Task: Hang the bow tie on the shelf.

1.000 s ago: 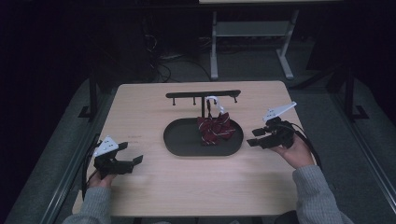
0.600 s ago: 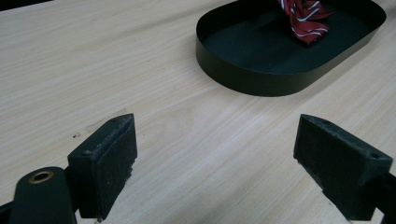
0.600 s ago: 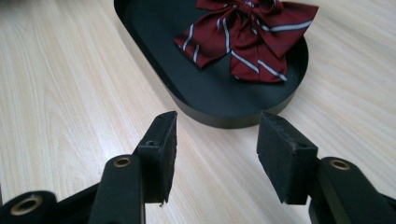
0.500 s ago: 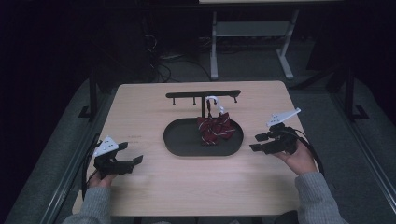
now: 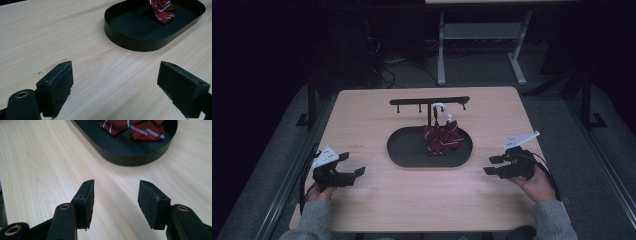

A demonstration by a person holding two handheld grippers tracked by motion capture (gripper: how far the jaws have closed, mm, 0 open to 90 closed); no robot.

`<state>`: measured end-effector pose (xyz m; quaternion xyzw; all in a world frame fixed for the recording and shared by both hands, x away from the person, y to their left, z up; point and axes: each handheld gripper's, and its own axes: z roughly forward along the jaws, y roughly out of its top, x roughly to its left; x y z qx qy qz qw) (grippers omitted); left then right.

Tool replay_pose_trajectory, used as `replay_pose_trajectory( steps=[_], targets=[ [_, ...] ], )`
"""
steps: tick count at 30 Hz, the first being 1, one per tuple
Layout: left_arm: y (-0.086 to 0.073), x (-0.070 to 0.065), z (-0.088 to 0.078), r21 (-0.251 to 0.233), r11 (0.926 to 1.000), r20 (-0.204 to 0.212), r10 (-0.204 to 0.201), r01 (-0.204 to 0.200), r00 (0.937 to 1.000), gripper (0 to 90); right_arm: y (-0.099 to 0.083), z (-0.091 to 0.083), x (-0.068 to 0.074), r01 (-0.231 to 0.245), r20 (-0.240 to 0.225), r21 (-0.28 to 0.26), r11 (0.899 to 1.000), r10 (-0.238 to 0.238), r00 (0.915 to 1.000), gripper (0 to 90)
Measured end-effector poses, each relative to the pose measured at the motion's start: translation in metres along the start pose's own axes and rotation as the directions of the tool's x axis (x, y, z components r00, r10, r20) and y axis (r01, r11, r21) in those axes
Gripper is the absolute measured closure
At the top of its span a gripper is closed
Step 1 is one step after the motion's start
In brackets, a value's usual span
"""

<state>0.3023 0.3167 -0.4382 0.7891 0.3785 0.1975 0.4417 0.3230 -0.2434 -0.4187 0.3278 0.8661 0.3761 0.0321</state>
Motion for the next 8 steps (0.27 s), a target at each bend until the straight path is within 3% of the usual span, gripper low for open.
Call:
replay_pose_trajectory(
  steps=[3,8],
  targets=[
    [0.000,-0.001,0.000,-0.008,0.9999,-0.002,-0.009,0.009,1.0000,13.0,-0.008,0.003,0.005,-0.001,0.010,0.003,1.000,0.001,1.0000,42.9],
    [0.000,-0.001,0.001,-0.008,0.9999,-0.003,-0.007,0.007,1.0000,13.0,-0.022,0.004,0.016,-0.012,0.042,-0.063,0.998,0.015,0.9990,36.4]
  ],
)
